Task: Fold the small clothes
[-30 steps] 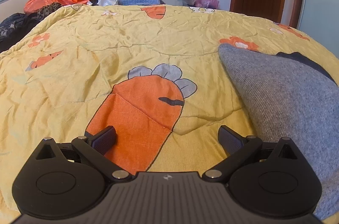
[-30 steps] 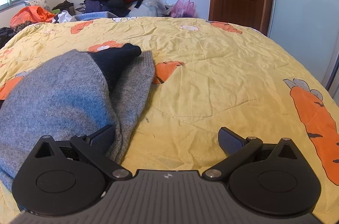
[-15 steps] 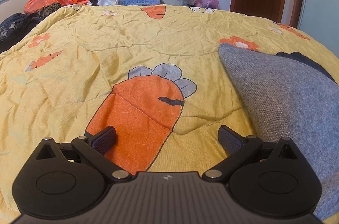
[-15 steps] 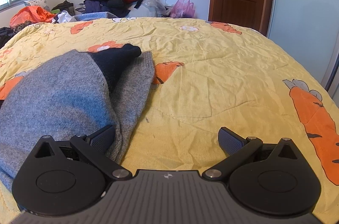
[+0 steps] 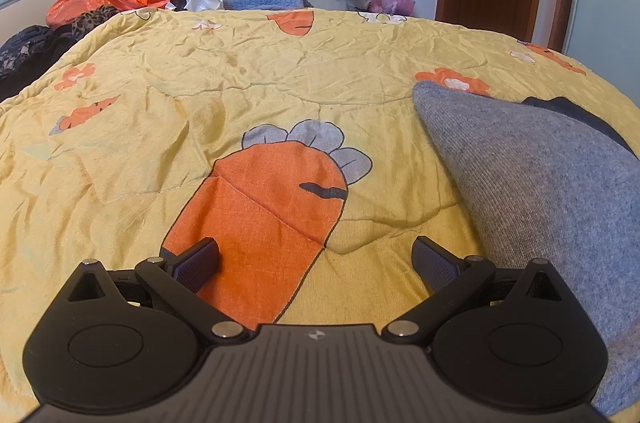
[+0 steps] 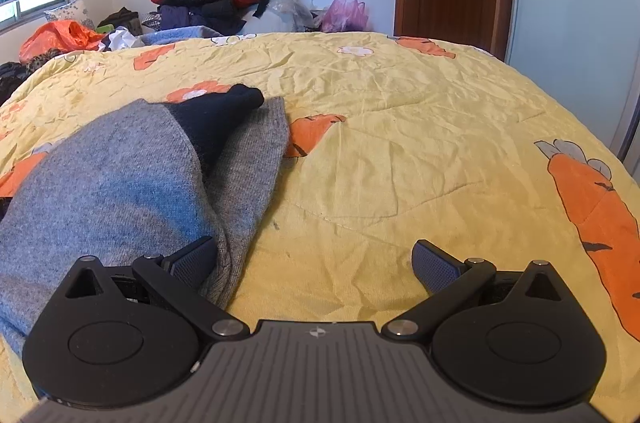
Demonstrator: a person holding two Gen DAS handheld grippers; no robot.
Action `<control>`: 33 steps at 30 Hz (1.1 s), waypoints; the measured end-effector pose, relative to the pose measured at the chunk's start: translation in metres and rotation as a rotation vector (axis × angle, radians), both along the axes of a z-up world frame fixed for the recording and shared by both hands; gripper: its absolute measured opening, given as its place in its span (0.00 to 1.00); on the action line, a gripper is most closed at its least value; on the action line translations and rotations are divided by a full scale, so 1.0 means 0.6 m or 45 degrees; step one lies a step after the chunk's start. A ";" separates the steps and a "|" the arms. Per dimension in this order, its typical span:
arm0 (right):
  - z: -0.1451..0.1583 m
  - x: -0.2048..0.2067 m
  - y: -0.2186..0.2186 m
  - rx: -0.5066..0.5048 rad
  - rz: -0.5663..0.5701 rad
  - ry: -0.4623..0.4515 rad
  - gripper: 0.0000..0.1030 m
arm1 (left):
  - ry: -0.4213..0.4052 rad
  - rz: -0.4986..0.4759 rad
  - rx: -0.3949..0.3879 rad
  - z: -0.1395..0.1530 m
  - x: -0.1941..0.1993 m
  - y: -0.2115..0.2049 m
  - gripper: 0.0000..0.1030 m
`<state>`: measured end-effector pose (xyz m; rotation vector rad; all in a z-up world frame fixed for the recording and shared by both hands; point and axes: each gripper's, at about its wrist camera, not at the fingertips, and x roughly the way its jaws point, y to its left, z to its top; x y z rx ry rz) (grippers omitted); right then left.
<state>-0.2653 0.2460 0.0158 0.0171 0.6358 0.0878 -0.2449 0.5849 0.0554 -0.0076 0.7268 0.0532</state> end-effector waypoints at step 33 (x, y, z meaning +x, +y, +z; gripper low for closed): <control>0.038 0.046 0.118 0.002 0.182 -0.118 0.77 | 0.174 -0.194 -0.270 0.045 0.131 -0.127 0.77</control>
